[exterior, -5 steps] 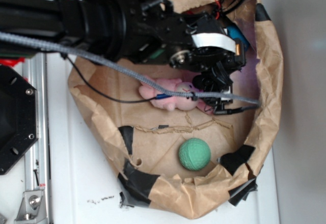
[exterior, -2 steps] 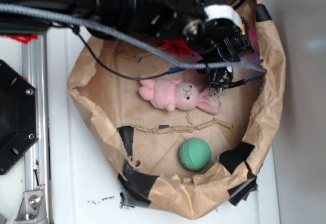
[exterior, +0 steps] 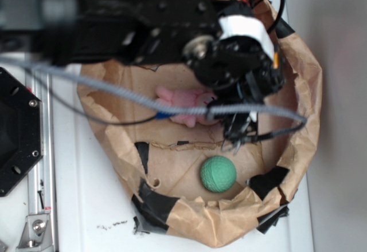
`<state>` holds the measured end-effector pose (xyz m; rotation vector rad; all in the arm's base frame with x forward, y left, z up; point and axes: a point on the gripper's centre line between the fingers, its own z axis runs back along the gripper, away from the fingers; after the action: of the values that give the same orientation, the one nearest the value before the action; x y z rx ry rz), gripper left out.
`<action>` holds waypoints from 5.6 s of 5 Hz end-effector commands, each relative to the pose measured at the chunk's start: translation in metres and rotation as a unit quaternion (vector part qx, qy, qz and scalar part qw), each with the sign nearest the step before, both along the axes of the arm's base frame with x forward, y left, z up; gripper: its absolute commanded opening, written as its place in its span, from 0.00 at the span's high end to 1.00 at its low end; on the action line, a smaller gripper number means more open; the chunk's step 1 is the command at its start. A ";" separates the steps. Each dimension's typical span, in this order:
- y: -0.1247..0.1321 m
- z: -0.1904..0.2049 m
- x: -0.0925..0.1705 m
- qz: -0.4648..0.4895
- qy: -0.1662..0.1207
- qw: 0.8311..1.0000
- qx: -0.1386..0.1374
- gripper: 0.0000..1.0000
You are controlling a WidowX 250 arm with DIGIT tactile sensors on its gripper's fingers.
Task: Grab the blue ball.
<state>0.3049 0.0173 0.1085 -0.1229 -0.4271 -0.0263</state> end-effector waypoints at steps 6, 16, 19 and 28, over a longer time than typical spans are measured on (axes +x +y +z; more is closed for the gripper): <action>0.055 0.001 0.009 0.004 0.033 0.996 0.079 0.00; 0.091 -0.057 0.024 0.169 -0.016 0.981 0.094 0.00; 0.091 -0.074 0.029 0.199 -0.014 0.977 0.069 1.00; 0.068 -0.018 -0.005 0.223 -0.108 0.968 0.048 0.00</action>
<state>0.2924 0.0770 0.0684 0.0730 -0.6051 0.3778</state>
